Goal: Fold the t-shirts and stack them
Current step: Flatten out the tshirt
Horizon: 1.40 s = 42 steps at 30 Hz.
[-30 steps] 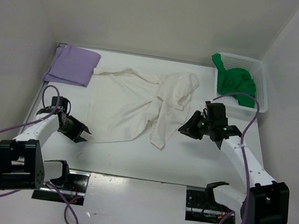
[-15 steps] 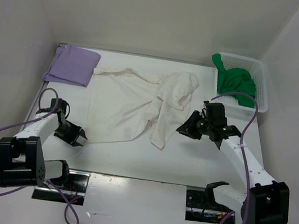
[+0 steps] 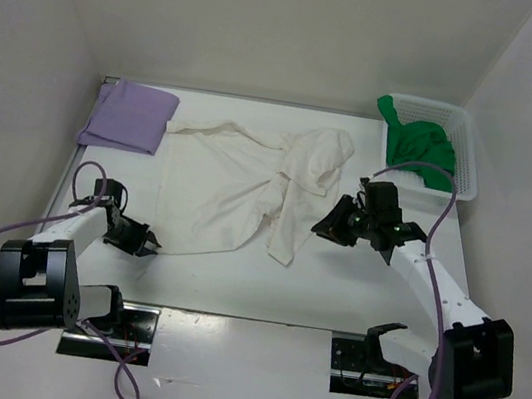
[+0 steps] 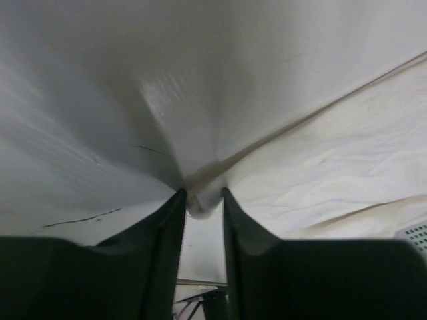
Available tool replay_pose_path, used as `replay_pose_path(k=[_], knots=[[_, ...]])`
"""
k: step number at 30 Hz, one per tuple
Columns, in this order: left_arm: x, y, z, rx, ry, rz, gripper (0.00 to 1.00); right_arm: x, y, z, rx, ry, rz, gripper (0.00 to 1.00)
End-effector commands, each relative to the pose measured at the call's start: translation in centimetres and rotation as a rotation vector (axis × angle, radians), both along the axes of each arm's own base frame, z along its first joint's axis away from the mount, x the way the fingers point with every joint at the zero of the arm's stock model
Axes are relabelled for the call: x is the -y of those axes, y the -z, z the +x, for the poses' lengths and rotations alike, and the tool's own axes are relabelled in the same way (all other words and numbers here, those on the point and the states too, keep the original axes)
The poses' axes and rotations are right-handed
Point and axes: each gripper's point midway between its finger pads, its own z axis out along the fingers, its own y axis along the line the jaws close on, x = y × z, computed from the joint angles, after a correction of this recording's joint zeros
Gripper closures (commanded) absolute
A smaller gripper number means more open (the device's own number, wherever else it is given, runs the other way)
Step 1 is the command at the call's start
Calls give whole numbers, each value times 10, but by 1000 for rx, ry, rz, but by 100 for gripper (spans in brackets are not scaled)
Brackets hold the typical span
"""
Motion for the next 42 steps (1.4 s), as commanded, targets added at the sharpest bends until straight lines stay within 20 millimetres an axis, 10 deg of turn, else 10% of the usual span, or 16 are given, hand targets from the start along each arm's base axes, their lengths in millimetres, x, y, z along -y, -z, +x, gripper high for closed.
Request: replay_pose_path(k=[1, 6, 13, 26, 36, 42], knots=[[1, 11, 0, 1, -29, 6, 70, -7, -14, 12, 60, -21, 13, 70], [-9, -27, 46, 147, 23, 78, 99, -4, 11, 6, -20, 1, -4, 59], [-17, -92, 107, 346, 135, 191, 100, -26, 58, -17, -180, -16, 6, 48], [1, -87, 107, 391, 318, 209, 100, -46, 103, -37, -332, 96, 104, 47], [6, -82, 105, 388, 367, 191, 100, -54, 120, -38, -366, 157, 82, 69], [7, -84, 107, 401, 369, 186, 100, -44, 80, -9, -187, 222, 63, 93]])
